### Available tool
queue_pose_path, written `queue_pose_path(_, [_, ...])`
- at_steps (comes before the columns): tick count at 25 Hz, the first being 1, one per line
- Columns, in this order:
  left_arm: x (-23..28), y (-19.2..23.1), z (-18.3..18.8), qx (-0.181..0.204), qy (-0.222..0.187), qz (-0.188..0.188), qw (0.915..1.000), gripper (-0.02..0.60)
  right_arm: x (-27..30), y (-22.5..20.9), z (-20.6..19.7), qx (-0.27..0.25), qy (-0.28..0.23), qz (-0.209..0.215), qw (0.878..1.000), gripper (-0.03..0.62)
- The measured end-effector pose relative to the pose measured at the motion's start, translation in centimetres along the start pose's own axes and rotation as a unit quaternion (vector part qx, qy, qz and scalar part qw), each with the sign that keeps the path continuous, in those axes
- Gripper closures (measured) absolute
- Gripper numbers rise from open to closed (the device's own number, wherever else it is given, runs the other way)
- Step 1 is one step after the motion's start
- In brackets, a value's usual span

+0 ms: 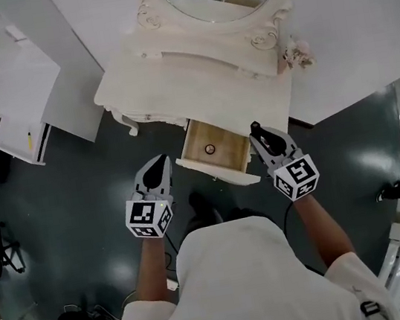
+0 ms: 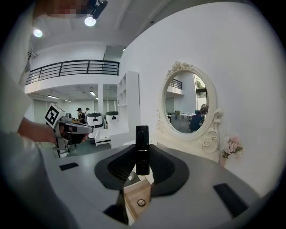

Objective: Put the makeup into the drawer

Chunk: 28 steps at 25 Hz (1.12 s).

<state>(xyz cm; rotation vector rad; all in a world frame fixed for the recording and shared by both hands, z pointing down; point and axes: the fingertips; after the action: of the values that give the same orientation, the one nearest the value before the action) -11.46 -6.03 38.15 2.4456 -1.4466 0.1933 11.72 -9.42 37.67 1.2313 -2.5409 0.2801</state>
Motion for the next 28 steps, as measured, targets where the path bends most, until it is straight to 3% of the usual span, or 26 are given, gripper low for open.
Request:
queue_pose_path(9, [2.1,3.0,-1.2,-0.011,0.025,-0.033,0.9991,0.561,2.8,0.5,-1.8,0.01,0.045,-0.018,0.999,0.49])
queue_pose_path(15, [4.4,3.8,-3.4,-0.029,0.042,-0.034,0.9981,0.561,4.5,-0.2,-4.2,0.016,0.072,-0.01,0.997,0.489])
queue_pose_path(28, [7.9,3.0,-5.9,-0.061,0.065,0.007,0.996,0.561,7.8,-0.4,-11.1,0.012,0.161,0.075,0.984,0.49])
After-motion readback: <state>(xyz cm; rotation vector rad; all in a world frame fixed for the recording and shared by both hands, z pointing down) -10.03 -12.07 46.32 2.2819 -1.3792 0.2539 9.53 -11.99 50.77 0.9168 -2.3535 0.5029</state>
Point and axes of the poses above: the fingertips, and each gripper's own axes: x forward along the fingers, y to its left, z out of its top, and after that the axes turned 1 degree about -z, right-handed
